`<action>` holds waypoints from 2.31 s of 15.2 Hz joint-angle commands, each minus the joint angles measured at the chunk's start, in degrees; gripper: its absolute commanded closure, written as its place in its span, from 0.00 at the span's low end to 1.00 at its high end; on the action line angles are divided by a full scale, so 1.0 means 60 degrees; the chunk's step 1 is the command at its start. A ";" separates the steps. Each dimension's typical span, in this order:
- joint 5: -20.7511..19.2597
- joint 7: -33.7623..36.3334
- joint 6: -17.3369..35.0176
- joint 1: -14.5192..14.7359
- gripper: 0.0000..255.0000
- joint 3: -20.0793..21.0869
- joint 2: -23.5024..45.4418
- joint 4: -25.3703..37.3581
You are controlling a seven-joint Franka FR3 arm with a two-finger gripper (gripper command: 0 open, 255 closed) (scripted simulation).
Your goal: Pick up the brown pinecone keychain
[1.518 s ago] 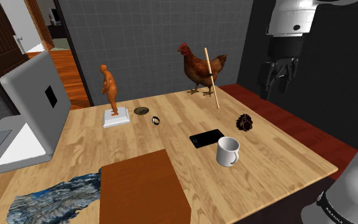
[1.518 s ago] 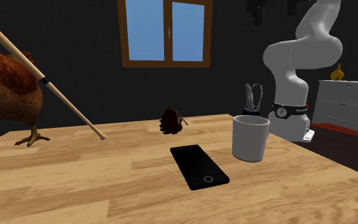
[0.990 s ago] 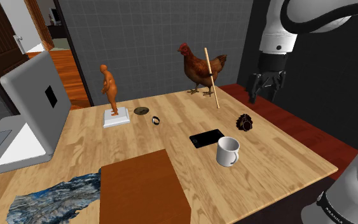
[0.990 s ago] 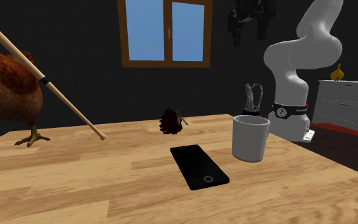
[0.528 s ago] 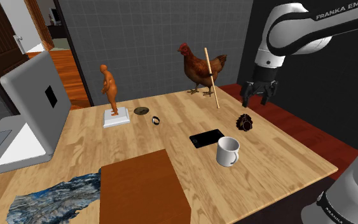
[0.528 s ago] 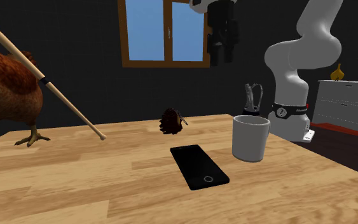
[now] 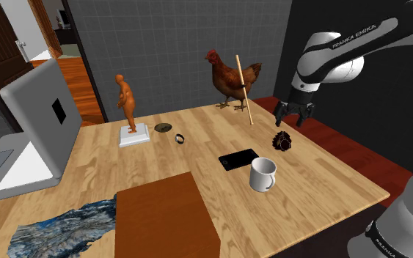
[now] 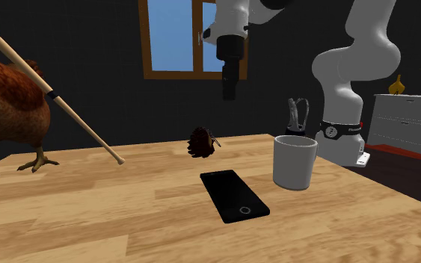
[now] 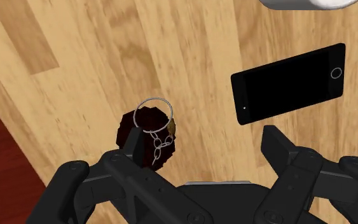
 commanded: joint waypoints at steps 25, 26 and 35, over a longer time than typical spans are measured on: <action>0.1792 -0.1153 0.3355 -0.0293 1.00 -0.0783 0.3478 0.0613; 0.1788 -0.1154 0.3350 -0.0296 1.00 -0.0786 0.3473 0.0612; 0.1066 -0.0549 0.2300 -0.0367 1.00 -0.0835 0.2544 0.0797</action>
